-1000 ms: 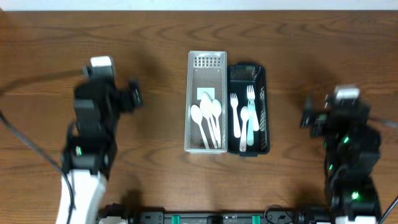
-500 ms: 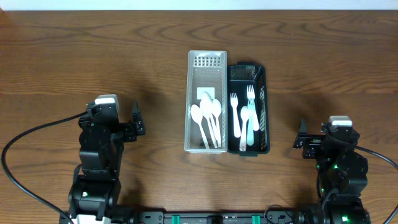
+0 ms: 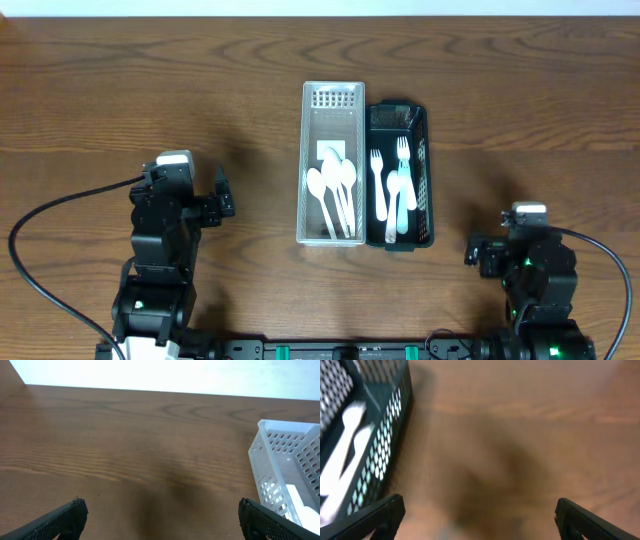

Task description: Pack container

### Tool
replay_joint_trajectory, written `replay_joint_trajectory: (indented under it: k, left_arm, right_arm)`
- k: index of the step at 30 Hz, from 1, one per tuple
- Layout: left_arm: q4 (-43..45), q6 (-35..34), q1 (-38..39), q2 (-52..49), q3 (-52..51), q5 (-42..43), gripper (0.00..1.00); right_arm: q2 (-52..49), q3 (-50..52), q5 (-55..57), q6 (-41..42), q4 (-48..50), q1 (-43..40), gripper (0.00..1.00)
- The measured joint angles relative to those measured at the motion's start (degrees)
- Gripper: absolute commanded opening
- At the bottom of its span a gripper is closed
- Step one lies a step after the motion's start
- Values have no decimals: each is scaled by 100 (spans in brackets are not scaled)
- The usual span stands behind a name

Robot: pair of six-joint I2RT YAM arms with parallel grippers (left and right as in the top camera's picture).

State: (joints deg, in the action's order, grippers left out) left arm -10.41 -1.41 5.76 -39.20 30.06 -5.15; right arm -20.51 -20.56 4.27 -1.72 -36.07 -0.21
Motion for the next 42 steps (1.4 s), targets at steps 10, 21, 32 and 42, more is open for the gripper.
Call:
replay_joint_trajectory:
  k: [10, 21, 32, 42]
  left_arm:
    - [-2, 0, 0, -227, 0, 0, 98]
    - [-2, 0, 0, -520, 0, 0, 98]
    - [-2, 0, 0, -946, 0, 0, 98]
    - [-2, 0, 0, -1346, 0, -2, 98]
  right_arm:
    - [857, 85, -212, -13, -122, 50, 99]
    - [1878, 1705, -304, -214, 3158, 372, 99]
    - [1794, 2015, -459, -557, 3222, 479, 99]
    - [1561, 2015, -479, -457, 3220, 479, 99]
